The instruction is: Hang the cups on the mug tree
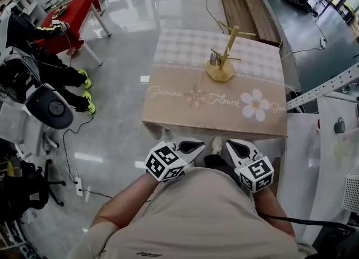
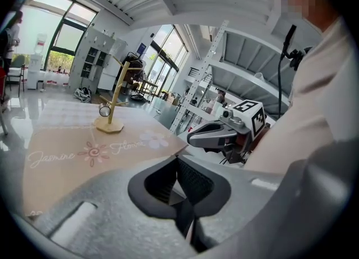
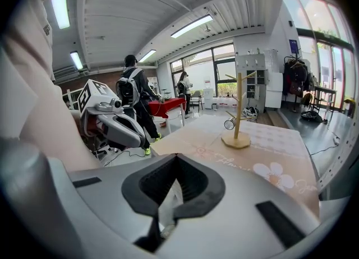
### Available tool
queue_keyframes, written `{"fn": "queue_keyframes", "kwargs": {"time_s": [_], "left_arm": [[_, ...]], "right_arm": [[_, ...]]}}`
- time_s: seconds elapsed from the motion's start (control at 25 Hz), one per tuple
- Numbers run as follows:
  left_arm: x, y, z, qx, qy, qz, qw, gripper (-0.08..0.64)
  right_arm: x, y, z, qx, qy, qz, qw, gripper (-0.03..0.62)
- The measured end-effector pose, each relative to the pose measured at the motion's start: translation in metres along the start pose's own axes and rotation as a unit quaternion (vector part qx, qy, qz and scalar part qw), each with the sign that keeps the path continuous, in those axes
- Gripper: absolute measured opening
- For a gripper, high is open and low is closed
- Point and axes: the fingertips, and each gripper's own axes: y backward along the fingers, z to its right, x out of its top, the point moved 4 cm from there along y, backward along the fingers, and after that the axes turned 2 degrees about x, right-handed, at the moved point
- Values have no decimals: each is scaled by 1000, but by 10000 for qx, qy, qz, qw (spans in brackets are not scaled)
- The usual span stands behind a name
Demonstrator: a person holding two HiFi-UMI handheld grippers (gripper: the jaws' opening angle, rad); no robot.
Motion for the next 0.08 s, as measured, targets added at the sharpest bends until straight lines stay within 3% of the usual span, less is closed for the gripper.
{"fn": "queue_keyframes", "kwargs": {"time_s": [0.08], "left_arm": [[2, -1, -3, 60, 4, 2, 10000, 8]], "right_arm": [[1, -1, 2, -1, 13, -5, 10000, 14]]}}
